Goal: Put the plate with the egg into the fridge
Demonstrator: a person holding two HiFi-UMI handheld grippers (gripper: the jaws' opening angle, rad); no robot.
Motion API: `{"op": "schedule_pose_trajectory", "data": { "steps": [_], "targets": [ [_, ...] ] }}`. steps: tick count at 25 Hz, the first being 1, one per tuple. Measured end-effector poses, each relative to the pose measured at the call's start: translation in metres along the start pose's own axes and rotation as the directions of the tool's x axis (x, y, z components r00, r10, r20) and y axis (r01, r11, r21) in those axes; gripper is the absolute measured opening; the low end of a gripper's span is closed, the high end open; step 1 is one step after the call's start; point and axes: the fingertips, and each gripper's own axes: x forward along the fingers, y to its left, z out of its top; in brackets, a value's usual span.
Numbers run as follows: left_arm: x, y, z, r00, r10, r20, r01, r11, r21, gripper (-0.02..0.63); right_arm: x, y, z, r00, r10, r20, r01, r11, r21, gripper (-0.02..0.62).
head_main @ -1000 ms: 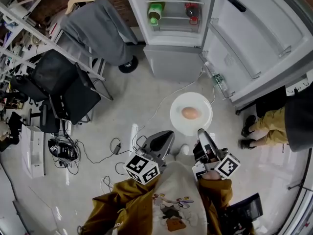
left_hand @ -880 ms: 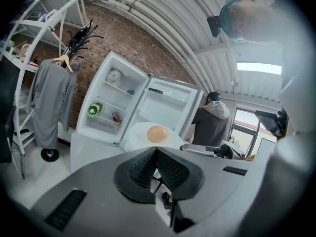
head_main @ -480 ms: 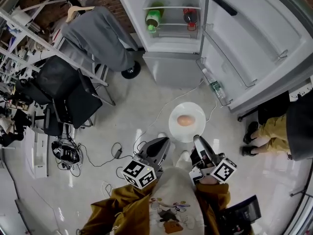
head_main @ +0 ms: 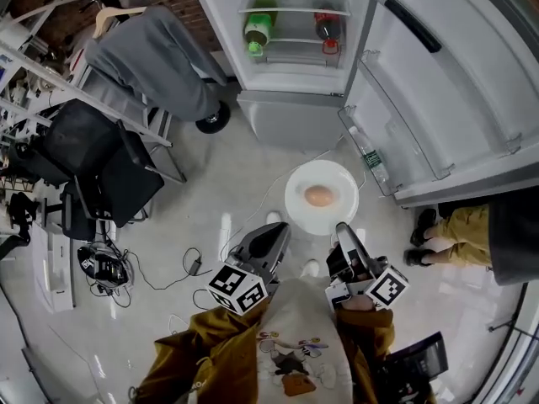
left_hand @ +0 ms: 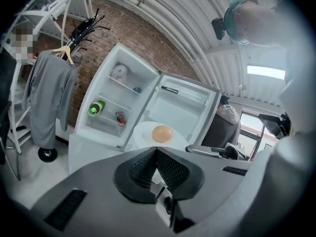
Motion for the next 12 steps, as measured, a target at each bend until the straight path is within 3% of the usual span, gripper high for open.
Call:
{"op": "schedule_pose_trajectory", "data": {
  "steps": [12],
  "targets": [
    [0.024,0.089,0.072,0.999,-0.049,0.008,0.050,0.999,-0.017,0.008,0.112,0.001,0.011,0.998,-0.047,0.048,0.046,0.999,0.018,0.015]
  ]
}}
